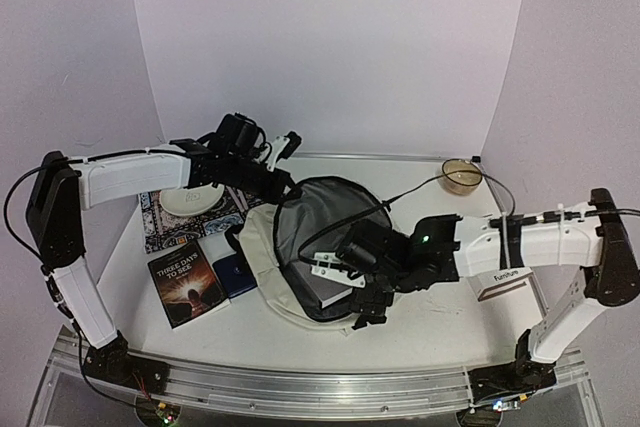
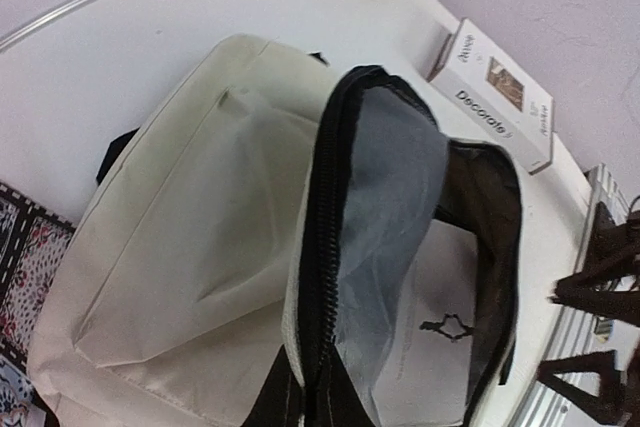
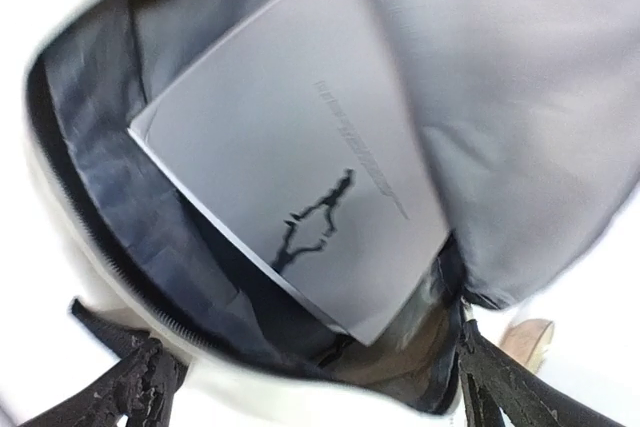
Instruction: Pack the student bag
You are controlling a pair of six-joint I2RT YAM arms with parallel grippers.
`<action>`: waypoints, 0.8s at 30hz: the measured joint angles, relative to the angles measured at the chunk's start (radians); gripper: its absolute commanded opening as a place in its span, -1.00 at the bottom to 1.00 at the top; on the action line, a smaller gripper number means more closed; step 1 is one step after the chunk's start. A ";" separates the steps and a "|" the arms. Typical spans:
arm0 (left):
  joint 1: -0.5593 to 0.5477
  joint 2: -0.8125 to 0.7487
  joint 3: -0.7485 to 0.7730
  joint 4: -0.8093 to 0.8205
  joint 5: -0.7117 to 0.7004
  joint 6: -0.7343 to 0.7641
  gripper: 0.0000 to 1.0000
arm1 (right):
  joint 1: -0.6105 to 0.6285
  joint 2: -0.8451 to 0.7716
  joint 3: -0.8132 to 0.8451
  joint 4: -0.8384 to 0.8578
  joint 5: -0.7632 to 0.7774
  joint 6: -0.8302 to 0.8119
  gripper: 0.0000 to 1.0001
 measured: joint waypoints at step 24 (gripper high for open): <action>0.005 -0.133 -0.214 0.050 -0.485 -0.096 0.99 | -0.763 -0.068 0.006 -0.103 -0.136 0.454 0.97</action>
